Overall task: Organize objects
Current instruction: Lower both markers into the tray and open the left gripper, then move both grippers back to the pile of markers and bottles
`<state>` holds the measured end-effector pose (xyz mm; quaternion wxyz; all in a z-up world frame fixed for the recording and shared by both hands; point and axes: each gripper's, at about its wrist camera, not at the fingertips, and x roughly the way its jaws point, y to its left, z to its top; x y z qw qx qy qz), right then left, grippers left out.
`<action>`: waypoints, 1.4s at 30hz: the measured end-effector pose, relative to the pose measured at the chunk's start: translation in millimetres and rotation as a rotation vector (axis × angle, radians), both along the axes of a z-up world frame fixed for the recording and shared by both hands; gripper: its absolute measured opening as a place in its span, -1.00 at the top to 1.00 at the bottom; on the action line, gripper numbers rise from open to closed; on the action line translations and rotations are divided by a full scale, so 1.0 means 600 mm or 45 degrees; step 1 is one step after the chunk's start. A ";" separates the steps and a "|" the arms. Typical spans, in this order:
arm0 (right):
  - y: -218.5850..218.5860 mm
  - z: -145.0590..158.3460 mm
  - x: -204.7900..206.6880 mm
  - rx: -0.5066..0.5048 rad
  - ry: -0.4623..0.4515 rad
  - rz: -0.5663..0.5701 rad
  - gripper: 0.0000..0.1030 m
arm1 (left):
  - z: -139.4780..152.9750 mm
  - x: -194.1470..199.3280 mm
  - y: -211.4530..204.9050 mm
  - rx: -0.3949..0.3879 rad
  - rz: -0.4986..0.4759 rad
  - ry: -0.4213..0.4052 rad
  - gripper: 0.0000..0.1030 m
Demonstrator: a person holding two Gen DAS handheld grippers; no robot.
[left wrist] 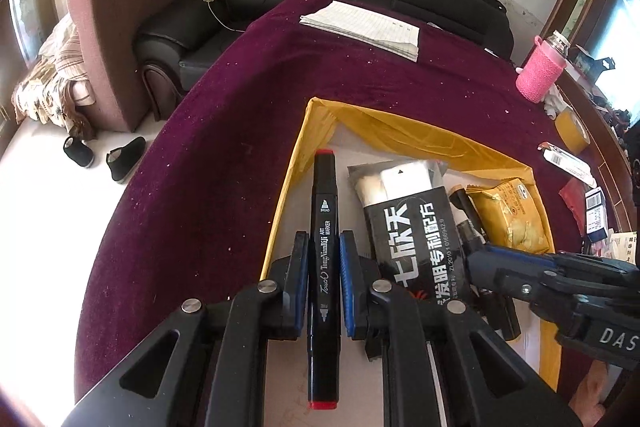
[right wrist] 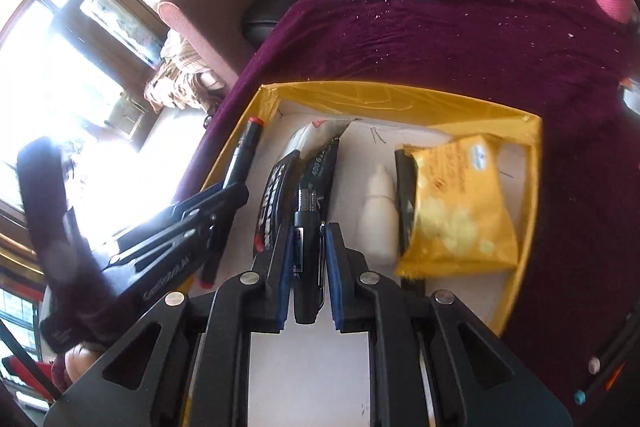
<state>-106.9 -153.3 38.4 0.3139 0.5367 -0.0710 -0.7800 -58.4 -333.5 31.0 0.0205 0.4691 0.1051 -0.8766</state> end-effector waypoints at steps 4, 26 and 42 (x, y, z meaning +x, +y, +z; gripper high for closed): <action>-0.010 -0.015 -0.014 0.053 0.007 -0.002 0.74 | 0.007 0.005 -0.005 0.028 0.010 0.037 0.76; 0.143 0.134 0.152 0.081 0.597 -0.358 0.17 | 0.137 0.172 0.134 -0.328 0.062 0.361 -0.30; 0.380 0.156 0.262 0.146 0.810 -0.671 -0.33 | 0.133 0.209 0.307 -0.396 -0.074 0.328 -0.31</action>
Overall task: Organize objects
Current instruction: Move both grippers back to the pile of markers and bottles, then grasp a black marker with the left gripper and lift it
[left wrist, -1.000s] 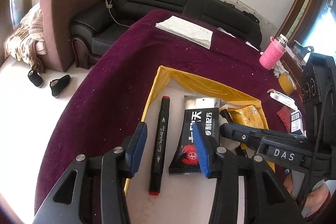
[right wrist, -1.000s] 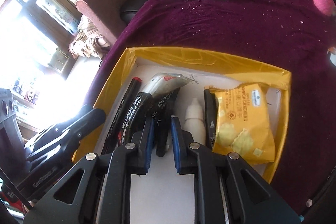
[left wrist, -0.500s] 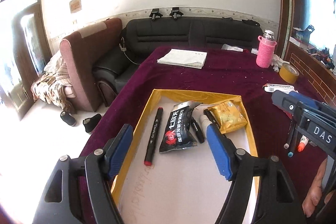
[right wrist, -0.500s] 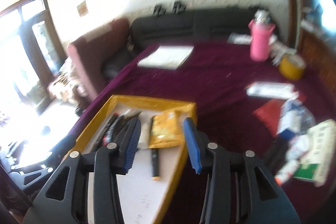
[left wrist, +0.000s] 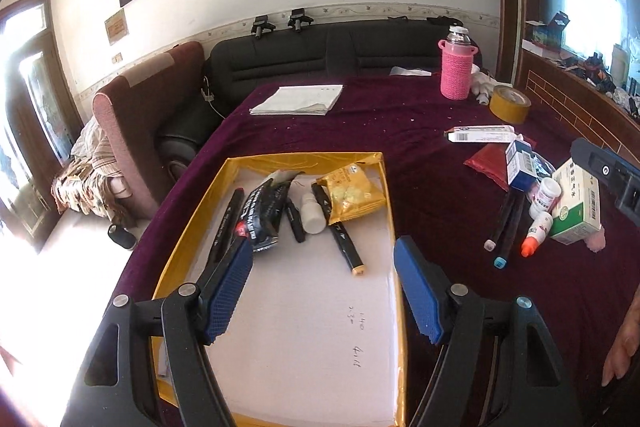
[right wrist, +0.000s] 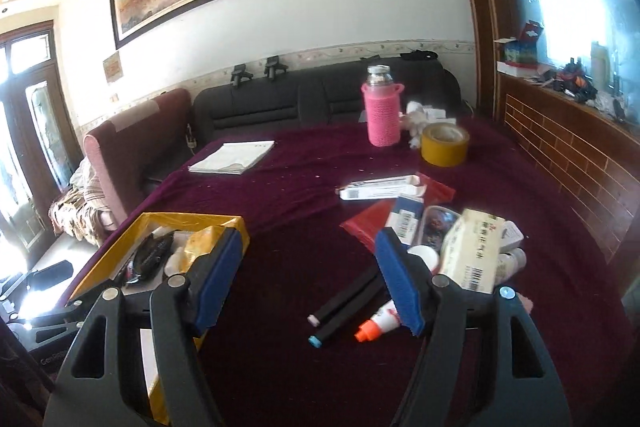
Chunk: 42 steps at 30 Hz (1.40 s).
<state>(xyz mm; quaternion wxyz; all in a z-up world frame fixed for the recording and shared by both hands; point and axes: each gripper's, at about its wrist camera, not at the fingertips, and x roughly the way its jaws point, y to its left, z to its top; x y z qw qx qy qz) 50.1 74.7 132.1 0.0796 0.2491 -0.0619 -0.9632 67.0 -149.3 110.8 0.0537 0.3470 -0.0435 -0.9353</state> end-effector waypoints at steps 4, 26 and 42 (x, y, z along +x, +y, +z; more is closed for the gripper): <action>0.070 -0.011 -0.020 -0.026 -0.069 -0.089 -0.32 | -0.007 -0.009 0.034 -0.026 -0.036 -0.028 -0.31; 0.325 -0.111 -0.106 -0.407 -0.232 -0.327 -0.32 | -0.092 -0.188 0.248 0.064 -0.535 -0.281 0.05; 0.324 -0.093 -0.090 -0.363 -0.162 -0.329 -0.32 | -0.157 -0.229 0.302 -0.031 -0.577 -0.389 0.45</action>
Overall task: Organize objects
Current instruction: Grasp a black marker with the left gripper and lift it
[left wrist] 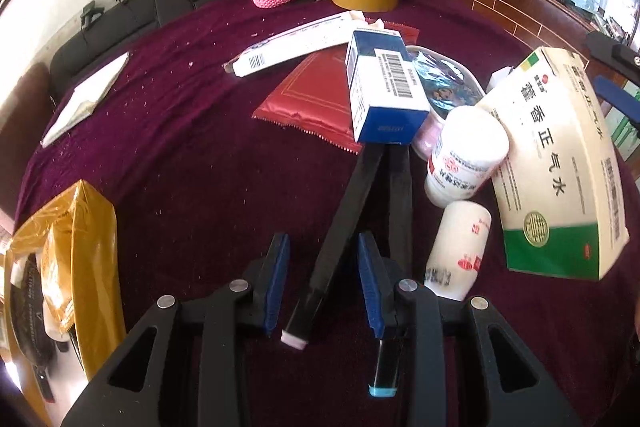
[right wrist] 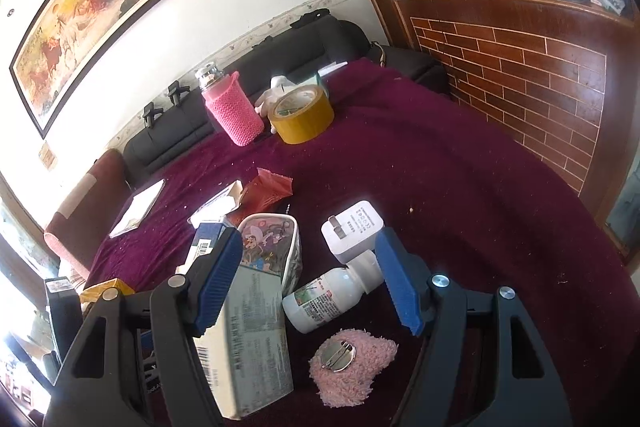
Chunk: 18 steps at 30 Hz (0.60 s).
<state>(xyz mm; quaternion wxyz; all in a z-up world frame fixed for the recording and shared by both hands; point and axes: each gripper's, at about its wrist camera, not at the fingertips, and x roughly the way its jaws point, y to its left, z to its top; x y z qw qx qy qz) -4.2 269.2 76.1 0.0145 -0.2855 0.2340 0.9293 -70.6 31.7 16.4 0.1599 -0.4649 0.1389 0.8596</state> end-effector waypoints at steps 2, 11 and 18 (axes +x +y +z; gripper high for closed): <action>-0.001 0.001 0.000 0.019 0.006 -0.012 -0.32 | 0.001 0.002 -0.001 0.030 0.012 -0.007 0.65; -0.019 -0.002 -0.003 0.119 -0.011 -0.024 -0.32 | 0.025 0.107 -0.079 0.156 0.128 -0.025 0.78; -0.031 -0.012 -0.004 0.149 -0.039 -0.030 -0.32 | 0.008 0.144 -0.114 0.197 0.181 -0.082 0.78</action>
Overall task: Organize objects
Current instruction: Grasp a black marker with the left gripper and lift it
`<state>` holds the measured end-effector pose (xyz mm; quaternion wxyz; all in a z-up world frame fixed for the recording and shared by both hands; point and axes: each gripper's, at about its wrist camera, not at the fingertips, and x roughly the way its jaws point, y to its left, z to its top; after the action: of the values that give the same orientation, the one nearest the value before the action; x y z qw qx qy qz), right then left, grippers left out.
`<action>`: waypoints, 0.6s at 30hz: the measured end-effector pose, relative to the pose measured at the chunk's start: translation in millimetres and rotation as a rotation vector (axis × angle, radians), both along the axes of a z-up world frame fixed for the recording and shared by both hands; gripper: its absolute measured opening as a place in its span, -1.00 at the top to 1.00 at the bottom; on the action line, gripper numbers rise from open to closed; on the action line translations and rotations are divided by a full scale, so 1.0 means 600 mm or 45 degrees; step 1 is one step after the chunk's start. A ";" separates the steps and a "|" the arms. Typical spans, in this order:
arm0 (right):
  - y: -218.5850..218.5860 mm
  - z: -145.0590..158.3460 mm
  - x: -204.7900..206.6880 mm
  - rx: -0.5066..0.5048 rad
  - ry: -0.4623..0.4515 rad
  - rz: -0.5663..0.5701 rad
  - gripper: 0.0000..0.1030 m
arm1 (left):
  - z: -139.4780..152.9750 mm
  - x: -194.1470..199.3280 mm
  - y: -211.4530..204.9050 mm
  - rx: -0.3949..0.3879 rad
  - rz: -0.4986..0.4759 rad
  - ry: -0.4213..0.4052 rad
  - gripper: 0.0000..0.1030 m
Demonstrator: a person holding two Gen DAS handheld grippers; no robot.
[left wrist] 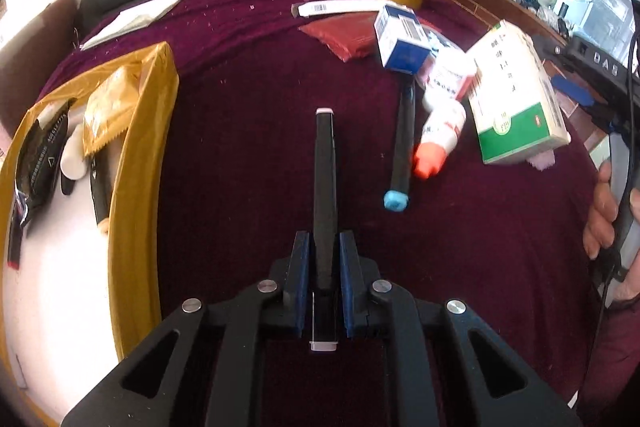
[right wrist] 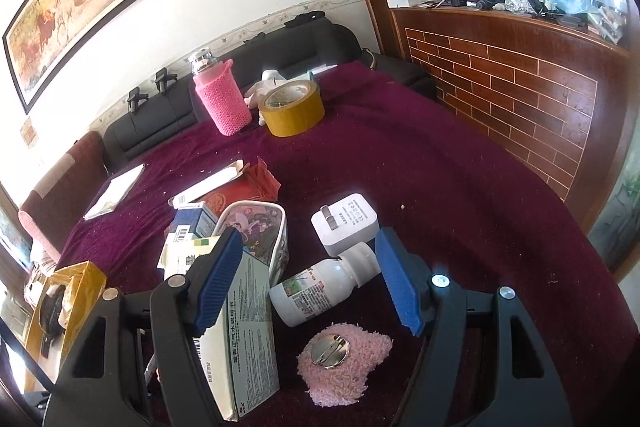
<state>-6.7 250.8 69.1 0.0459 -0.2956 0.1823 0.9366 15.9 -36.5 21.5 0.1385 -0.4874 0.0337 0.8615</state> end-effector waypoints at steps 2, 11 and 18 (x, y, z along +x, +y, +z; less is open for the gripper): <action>-0.004 -0.004 0.001 0.015 -0.006 0.000 -0.32 | -0.001 -0.007 0.006 -0.016 0.004 0.005 0.78; -0.009 -0.009 -0.002 0.057 -0.023 -0.004 -0.32 | -0.009 -0.021 0.029 -0.083 0.017 0.071 0.67; -0.013 -0.008 -0.001 0.072 -0.020 -0.004 -0.32 | -0.009 -0.023 0.034 -0.086 0.019 0.107 0.69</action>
<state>-7.3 242.9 64.4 0.0572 -0.3013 0.1557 0.9390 1.9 -16.3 16.0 0.1140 -0.4554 0.0647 0.8806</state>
